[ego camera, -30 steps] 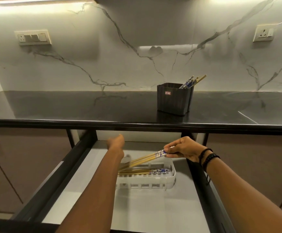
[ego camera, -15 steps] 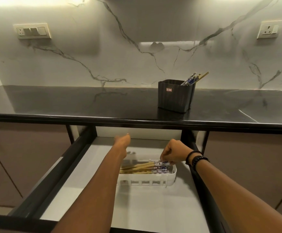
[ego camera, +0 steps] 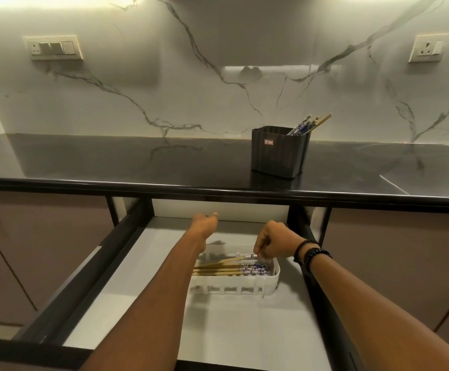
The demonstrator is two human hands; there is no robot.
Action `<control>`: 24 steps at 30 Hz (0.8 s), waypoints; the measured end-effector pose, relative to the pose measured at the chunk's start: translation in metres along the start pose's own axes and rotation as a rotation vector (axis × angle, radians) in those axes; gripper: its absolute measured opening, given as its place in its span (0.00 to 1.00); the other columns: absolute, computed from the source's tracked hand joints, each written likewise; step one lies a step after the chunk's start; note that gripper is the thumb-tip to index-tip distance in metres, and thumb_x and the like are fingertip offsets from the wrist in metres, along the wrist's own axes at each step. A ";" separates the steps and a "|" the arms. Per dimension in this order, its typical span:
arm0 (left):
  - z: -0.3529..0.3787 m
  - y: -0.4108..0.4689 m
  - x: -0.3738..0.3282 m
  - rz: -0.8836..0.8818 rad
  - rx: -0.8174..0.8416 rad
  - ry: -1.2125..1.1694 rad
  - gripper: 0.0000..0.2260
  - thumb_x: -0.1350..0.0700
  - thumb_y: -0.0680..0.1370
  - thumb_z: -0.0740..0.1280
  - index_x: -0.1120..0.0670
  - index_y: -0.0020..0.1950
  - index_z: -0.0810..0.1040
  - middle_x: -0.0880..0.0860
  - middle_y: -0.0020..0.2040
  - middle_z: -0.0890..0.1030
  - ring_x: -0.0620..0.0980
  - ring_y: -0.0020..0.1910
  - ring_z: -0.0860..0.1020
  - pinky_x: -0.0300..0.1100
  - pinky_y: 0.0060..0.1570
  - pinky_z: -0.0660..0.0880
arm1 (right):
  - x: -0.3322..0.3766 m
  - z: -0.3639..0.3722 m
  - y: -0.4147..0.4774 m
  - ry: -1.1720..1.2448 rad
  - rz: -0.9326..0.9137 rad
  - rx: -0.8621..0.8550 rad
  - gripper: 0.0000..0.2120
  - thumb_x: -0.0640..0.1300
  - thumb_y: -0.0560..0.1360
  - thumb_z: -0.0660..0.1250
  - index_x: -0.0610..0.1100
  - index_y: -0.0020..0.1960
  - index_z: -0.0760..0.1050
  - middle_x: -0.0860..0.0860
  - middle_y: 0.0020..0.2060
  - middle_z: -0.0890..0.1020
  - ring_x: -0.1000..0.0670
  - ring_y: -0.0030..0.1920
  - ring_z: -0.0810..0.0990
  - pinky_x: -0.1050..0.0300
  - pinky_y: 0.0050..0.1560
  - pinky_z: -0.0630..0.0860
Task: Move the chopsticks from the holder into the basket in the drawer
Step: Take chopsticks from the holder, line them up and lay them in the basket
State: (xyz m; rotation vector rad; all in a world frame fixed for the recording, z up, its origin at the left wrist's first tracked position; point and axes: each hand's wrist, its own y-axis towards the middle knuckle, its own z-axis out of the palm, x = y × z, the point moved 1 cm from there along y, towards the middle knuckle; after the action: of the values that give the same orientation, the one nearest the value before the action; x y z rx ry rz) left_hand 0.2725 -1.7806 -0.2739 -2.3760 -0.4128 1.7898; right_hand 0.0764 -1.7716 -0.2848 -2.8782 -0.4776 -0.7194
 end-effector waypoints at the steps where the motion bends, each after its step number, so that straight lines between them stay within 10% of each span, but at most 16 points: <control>1: 0.000 0.000 0.000 0.009 0.001 0.003 0.20 0.51 0.83 0.57 0.61 0.71 0.65 0.59 0.70 0.69 0.58 0.69 0.67 0.52 0.68 0.63 | -0.001 -0.002 0.000 0.028 0.002 -0.003 0.07 0.33 0.73 0.69 0.36 0.49 0.84 0.42 0.47 0.86 0.53 0.41 0.83 0.63 0.47 0.80; 11: 0.001 -0.002 -0.001 0.049 0.011 0.009 0.17 0.51 0.83 0.56 0.61 0.66 0.70 0.58 0.64 0.73 0.56 0.65 0.69 0.49 0.63 0.66 | 0.001 0.006 -0.001 0.032 0.007 0.005 0.08 0.35 0.75 0.69 0.36 0.53 0.82 0.41 0.51 0.85 0.46 0.51 0.84 0.63 0.48 0.80; 19: 0.008 -0.002 -0.004 0.263 -0.080 0.043 0.11 0.54 0.83 0.57 0.55 0.43 0.72 0.53 0.40 0.73 0.48 0.41 0.71 0.42 0.44 0.69 | 0.002 -0.004 -0.001 0.065 -0.021 -0.209 0.07 0.39 0.75 0.70 0.39 0.53 0.82 0.44 0.50 0.85 0.52 0.45 0.82 0.57 0.55 0.80; 24: 0.015 -0.011 -0.017 0.711 -0.329 0.337 0.11 0.54 0.82 0.60 0.55 0.61 0.76 0.54 0.60 0.79 0.52 0.62 0.74 0.47 0.60 0.72 | 0.007 -0.035 -0.005 0.266 -0.027 -0.600 0.05 0.42 0.72 0.73 0.43 0.47 0.84 0.48 0.42 0.86 0.53 0.44 0.84 0.55 0.54 0.81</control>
State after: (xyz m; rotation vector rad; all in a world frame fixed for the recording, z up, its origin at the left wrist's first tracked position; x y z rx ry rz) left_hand 0.2522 -1.7762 -0.2596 -3.2798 0.2387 1.5547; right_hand 0.0655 -1.7717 -0.2508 -3.2229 -0.3026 -1.4408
